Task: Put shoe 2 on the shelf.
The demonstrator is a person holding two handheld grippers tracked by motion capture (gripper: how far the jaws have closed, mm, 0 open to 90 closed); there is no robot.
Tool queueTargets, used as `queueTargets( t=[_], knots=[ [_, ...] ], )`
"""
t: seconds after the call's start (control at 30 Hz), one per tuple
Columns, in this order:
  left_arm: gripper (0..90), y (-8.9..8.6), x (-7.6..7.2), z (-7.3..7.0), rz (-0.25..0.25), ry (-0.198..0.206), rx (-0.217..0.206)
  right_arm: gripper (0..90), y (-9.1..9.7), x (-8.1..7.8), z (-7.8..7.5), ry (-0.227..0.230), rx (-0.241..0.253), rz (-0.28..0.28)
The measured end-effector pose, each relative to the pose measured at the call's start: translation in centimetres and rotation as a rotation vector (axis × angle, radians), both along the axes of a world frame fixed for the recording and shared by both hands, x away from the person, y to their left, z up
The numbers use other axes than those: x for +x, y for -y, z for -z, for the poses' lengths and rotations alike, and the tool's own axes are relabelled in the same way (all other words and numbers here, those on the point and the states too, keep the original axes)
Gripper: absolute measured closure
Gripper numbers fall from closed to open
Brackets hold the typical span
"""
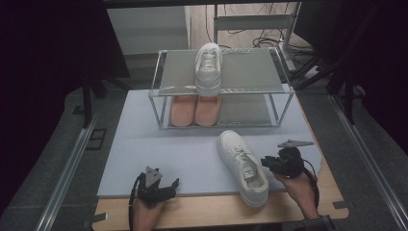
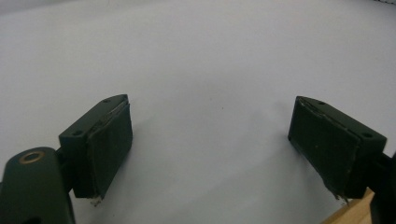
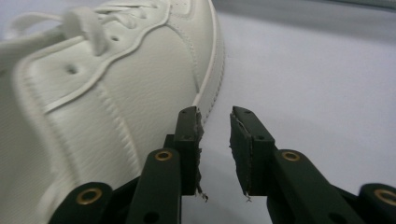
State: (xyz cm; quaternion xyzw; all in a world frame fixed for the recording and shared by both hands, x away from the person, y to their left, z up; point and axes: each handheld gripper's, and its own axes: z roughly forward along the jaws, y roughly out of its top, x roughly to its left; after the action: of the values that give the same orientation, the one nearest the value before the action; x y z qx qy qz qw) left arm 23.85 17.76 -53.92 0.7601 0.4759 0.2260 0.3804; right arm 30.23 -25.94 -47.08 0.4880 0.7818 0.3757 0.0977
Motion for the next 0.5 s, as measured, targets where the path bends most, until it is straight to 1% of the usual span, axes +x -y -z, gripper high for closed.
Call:
queueTargets(
  t=[0.03,0.07,0.2,0.27,0.37,0.5],
  knots=[
    [13.7,0.0,0.0,0.0,0.000,0.000,0.000,71.8,0.0,0.0,0.0,0.000,0.000,0.000],
    [13.7,0.0,0.0,0.0,0.000,0.000,0.000,69.7,0.3,-0.5,-0.4,0.004,0.008,-0.017],
    [13.7,0.0,0.0,0.0,0.000,0.000,0.000,67.0,0.9,-1.1,-0.9,-0.001,0.039,-0.022],
    [13.7,0.0,0.0,0.0,0.000,0.000,-0.001,65.8,1.1,-1.5,-1.3,-0.001,0.045,-0.028],
    [13.7,0.0,0.0,0.0,0.001,-0.001,0.001,63.5,1.2,-2.0,-1.9,-0.003,0.065,-0.038],
    [13.6,0.0,0.0,0.0,0.001,-0.001,0.001,61.1,0.9,-2.7,-2.7,0.012,0.085,-0.059]
  ],
)
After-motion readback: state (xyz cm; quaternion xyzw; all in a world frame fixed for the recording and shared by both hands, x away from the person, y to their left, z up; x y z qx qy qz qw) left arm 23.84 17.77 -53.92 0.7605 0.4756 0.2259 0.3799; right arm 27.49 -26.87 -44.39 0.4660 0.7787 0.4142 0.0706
